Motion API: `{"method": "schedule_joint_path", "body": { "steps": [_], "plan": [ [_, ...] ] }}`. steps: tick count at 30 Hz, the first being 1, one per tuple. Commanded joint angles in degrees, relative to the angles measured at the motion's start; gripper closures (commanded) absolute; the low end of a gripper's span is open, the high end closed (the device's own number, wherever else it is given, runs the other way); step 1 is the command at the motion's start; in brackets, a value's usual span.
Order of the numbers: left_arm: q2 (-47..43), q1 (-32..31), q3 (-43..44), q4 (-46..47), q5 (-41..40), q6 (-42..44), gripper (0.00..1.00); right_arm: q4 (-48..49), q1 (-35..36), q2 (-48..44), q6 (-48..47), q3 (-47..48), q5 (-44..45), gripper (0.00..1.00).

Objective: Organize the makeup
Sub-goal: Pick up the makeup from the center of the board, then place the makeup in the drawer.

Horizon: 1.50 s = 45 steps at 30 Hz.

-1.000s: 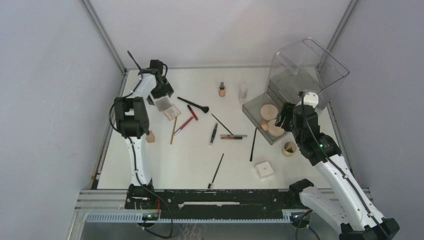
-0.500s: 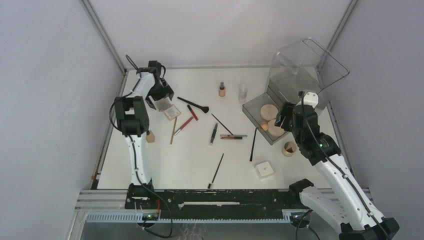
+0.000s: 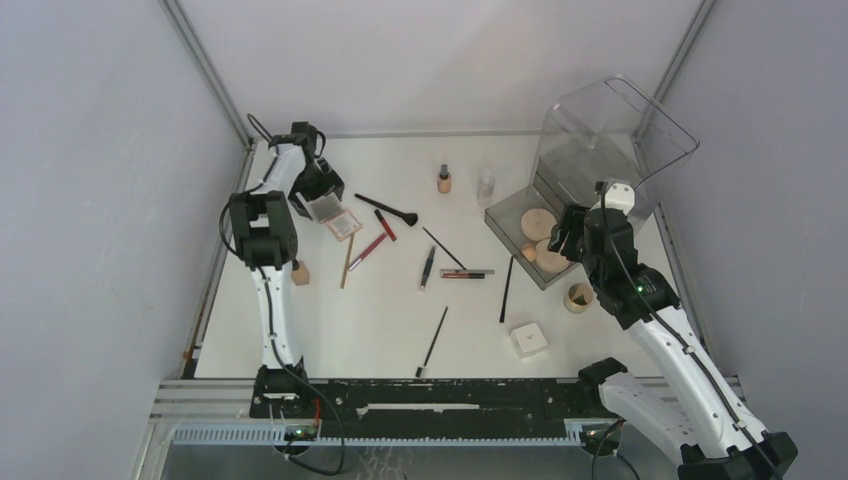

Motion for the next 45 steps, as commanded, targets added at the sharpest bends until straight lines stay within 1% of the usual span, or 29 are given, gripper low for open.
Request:
{"method": "schedule_joint_path", "body": {
  "steps": [1,3,5,7,8,14,20,27,32,34,36,38,40,42,44,45],
  "plan": [
    [1.1,0.6,4.4,-0.3,1.6,-0.4,0.04,2.1,0.4,-0.2,0.6,0.0,0.3,0.3],
    [1.4,0.6,4.7,-0.2,1.9,-0.4,0.05,2.1,0.3,-0.2,0.6,0.0,0.3,0.31],
    [1.6,0.7,4.6,0.0,2.4,-0.3,0.11,2.2,0.4,-0.1,0.6,0.0,0.3,0.3],
    [1.7,0.9,4.4,0.4,2.8,-0.4,0.2,2.3,0.4,0.0,0.6,0.0,0.2,0.3],
    [1.6,1.1,4.0,0.7,3.1,-0.8,0.23,2.4,0.3,0.0,0.6,0.0,0.1,0.3],
    [-0.4,1.7,1.7,1.9,2.5,-1.2,0.23,1.8,0.4,-0.4,0.4,0.0,0.6,0.3],
    [-7.8,1.7,-2.2,4.1,-0.6,0.1,0.23,2.4,0.3,-0.6,0.5,-0.5,0.3,0.31],
    [-13.3,1.4,-7.9,6.2,2.4,1.1,0.23,3.4,0.6,0.0,1.0,-0.8,-0.9,0.3],
    [-19.0,-0.4,-13.7,8.3,3.1,1.9,0.23,4.3,0.9,0.4,1.6,-1.0,-2.9,0.3],
    [-21.3,-1.7,-15.9,8.8,3.6,2.2,0.23,6.2,0.7,0.9,2.2,-1.8,-7.3,0.29],
    [-24.1,-3.4,-18.8,9.9,5.0,2.2,0.23,10.2,0.6,1.7,4.1,-3.2,-13.8,0.27],
    [-26.8,-4.8,-21.9,11.0,6.7,1.3,0.23,15.8,0.7,3.3,7.9,-5.3,-20.5,0.17],
    [-29.6,-6.6,-25.2,12.8,7.9,0.1,0.23,21.5,1.3,6.6,11.9,-6.1,-26.7,0.12],
    [-32.4,-8.4,-27.5,13.7,9.5,-1.3,0.23,28.2,3.8,11.5,15.1,-6.1,-30.3,0.06],
    [-34.8,-10.8,-29.8,14.5,10.4,-2.5,0.22,35.0,7.0,15.7,17.3,-6.0,-31.9,0.01],
    [-36.1,-12.0,-31.2,15.4,10.8,-3.9,0.22,38.2,8.5,17.8,18.2,-6.0,-32.4,0.0]
  ]
}}
